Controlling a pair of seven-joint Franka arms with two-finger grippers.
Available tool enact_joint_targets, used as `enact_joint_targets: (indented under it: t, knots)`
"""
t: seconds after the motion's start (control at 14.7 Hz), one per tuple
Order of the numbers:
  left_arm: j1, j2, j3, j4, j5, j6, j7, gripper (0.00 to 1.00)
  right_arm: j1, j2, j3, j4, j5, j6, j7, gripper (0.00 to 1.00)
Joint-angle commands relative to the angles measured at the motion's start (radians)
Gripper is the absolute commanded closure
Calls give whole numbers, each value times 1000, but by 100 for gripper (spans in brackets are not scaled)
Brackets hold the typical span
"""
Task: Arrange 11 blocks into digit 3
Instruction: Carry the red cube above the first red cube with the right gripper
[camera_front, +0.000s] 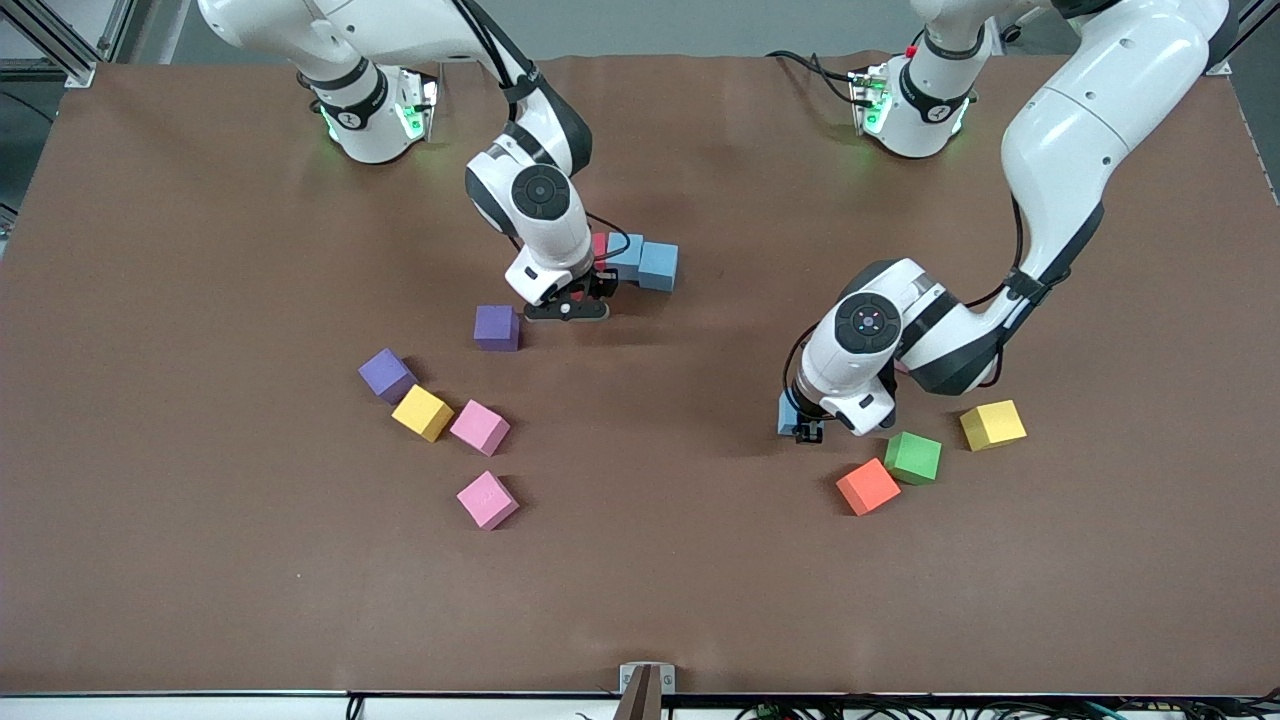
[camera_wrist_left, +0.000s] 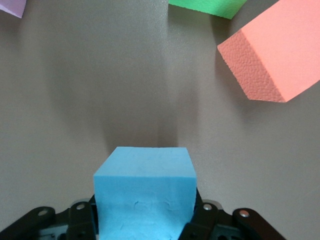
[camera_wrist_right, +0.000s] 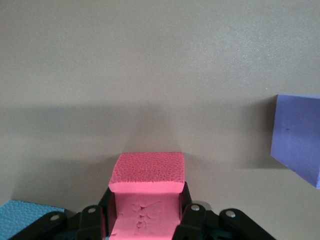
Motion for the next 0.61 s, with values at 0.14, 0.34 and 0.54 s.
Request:
enact_joint_targets:
  t: [0.14,0.34,0.54]
  knots:
    - [-10,12,5,20,-4,-3,18,45,-6,-30,14,-52,25,21,-19,98]
    - [-10,12,5,26,-4,0,18,45,3,-30,14,-52,37,21,-16,98]
    - [-10,12,5,26,-3,0,18,45,16,-31,13,-52,53,19,-16,98]
